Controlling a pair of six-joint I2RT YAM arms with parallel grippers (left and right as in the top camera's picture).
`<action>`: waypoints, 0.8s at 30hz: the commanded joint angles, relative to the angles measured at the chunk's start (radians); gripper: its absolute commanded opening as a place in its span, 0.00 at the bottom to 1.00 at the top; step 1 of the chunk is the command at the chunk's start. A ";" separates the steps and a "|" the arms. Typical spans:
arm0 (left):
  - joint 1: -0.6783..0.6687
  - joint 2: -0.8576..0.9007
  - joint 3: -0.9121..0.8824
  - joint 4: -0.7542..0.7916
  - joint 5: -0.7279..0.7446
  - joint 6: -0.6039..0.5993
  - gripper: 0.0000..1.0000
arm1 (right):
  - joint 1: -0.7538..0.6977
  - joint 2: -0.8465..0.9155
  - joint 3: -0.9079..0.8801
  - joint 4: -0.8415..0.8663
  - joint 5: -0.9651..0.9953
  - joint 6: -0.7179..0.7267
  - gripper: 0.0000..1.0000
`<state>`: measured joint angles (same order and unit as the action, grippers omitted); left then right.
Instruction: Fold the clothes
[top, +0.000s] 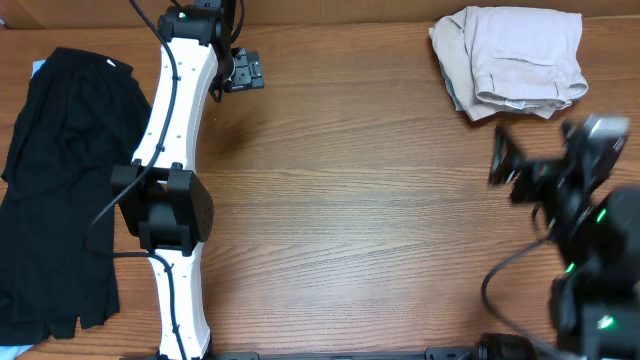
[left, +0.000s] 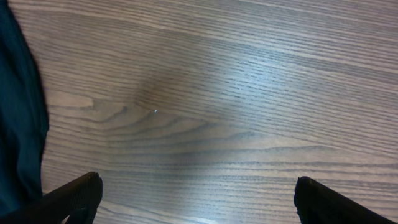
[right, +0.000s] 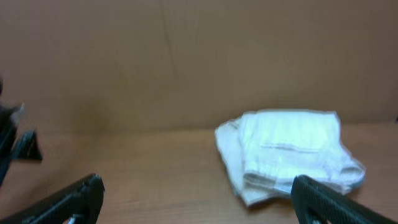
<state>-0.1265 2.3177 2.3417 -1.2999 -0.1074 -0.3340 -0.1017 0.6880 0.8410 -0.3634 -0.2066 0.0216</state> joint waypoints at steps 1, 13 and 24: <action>0.002 0.013 -0.007 0.003 0.004 0.012 1.00 | 0.032 -0.195 -0.279 0.143 -0.008 0.033 1.00; 0.002 0.013 -0.007 0.003 0.004 0.012 1.00 | 0.091 -0.592 -0.742 0.330 -0.005 0.035 1.00; 0.002 0.013 -0.007 0.003 0.004 0.013 1.00 | 0.105 -0.686 -0.833 0.306 -0.016 0.035 1.00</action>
<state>-0.1265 2.3177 2.3417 -1.2968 -0.1078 -0.3340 -0.0044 0.0238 0.0181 -0.0677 -0.2111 0.0521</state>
